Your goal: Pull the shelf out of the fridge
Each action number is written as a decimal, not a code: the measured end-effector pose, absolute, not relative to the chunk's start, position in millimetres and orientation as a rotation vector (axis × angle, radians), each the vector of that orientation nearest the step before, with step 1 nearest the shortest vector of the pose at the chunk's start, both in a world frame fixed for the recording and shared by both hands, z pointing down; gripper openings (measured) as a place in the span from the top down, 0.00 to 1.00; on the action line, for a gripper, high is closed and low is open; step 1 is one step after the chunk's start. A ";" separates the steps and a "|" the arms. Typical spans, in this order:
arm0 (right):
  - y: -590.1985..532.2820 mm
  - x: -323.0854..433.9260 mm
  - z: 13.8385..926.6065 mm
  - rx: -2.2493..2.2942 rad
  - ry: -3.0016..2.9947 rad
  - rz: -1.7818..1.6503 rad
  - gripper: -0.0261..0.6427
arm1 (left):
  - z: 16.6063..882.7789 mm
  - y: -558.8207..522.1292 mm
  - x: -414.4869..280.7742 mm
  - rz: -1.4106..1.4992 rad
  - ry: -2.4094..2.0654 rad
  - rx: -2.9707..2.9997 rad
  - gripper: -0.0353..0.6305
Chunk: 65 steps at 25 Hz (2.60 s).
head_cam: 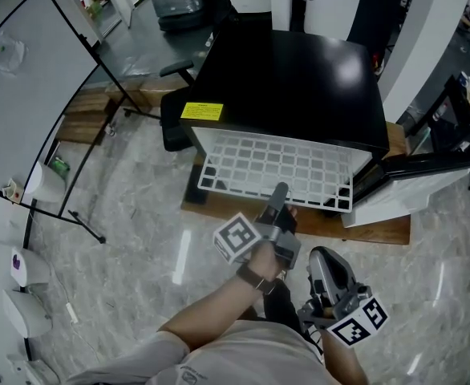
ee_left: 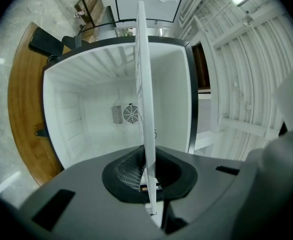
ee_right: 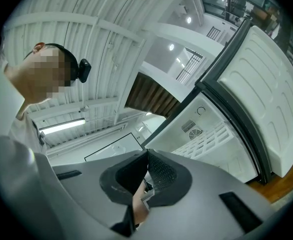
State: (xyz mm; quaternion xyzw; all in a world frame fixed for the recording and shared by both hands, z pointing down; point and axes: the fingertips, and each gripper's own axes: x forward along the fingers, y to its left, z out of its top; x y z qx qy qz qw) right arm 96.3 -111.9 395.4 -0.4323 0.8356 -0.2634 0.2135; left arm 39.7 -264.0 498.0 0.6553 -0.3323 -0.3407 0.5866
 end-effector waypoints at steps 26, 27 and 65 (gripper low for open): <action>-67.8 27.5 381.4 -1.167 2.323 -0.707 0.93 | 486.3 -156.4 -9.9 -0.752 -0.673 1.538 0.91; -64.2 22.4 380.7 -1.166 2.328 -0.703 0.93 | 486.7 -151.8 -14.6 -0.749 -0.672 1.541 0.91; 14.3 38.0 353.3 -1.141 2.491 -0.593 0.93 | 456.9 -70.6 -8.5 -0.836 -0.693 1.541 0.91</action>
